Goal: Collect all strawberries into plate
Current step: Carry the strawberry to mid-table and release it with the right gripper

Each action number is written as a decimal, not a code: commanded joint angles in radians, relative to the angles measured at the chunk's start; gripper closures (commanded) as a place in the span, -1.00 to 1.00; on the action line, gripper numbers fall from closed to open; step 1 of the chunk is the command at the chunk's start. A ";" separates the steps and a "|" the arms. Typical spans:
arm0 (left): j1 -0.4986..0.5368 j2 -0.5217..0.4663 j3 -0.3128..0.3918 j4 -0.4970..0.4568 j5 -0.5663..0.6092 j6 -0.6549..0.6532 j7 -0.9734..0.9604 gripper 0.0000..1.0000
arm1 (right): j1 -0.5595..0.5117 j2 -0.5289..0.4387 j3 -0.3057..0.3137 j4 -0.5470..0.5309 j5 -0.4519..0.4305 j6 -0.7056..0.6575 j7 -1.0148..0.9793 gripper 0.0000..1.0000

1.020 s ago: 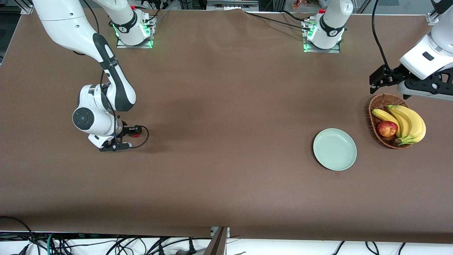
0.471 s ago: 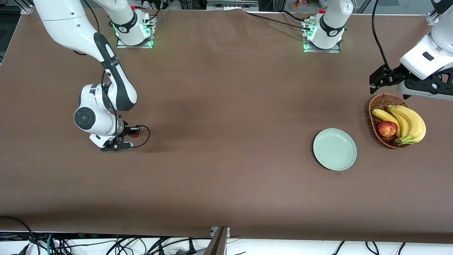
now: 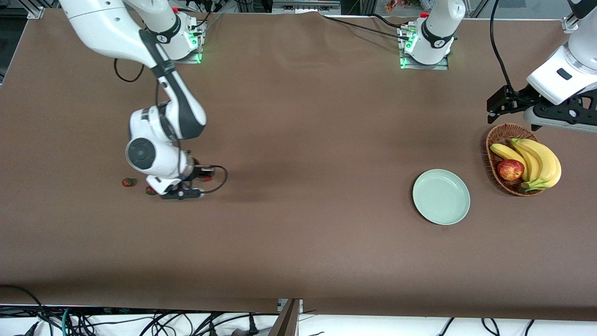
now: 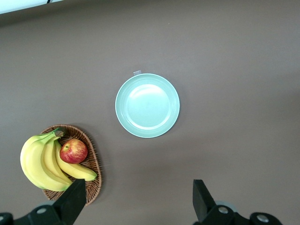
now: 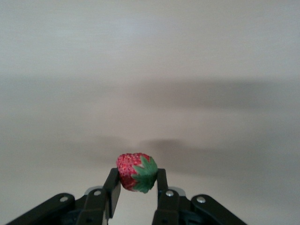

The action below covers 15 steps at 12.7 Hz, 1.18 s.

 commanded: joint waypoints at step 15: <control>0.002 0.013 -0.004 0.029 0.017 -0.030 -0.004 -1.00 | 0.534 0.436 0.011 0.490 0.003 0.497 0.868 0.43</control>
